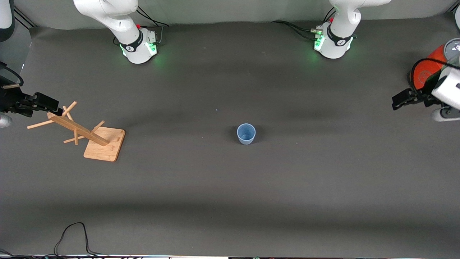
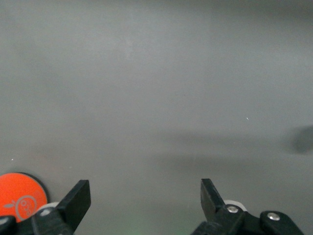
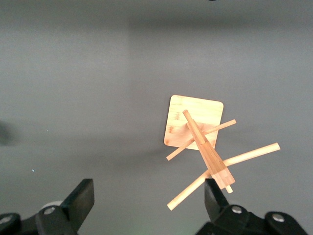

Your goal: Rotate and upright cup with both arms

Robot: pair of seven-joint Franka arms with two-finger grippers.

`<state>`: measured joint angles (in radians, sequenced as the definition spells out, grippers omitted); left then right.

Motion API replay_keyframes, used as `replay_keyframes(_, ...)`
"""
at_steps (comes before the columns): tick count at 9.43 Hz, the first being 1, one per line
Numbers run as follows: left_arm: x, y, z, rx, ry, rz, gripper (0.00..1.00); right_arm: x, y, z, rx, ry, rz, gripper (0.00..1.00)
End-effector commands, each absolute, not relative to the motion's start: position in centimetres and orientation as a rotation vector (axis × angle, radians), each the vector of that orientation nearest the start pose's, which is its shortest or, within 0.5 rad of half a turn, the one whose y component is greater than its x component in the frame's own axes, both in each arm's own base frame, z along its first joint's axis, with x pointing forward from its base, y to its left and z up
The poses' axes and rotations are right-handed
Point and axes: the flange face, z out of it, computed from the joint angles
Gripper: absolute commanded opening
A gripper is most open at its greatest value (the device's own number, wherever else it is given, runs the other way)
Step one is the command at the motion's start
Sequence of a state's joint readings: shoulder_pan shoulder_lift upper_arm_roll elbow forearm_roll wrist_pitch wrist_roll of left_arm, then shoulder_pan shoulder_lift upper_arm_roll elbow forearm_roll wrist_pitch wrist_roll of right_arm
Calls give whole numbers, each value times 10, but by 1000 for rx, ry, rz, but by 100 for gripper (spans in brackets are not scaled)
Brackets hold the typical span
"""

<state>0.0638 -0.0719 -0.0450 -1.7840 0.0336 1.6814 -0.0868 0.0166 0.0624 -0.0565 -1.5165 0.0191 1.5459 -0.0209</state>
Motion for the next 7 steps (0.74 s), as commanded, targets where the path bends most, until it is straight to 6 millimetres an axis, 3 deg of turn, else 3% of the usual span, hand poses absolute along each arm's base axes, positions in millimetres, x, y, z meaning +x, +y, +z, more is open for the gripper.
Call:
replay_keyframes(1, 530, 17, 568, -3089, -128, 24, 100, 567, -19, 617, -3114, 9, 32, 100)
replay_keyframes(2, 532, 17, 571, -3097, -20, 24, 100, 567, -19, 618, -3114, 9, 29, 100)
replay_keyframes(7, 546, 13, 590, -3125, -77, 34, 100, 566, -19, 618, -3117, 9, 32, 100)
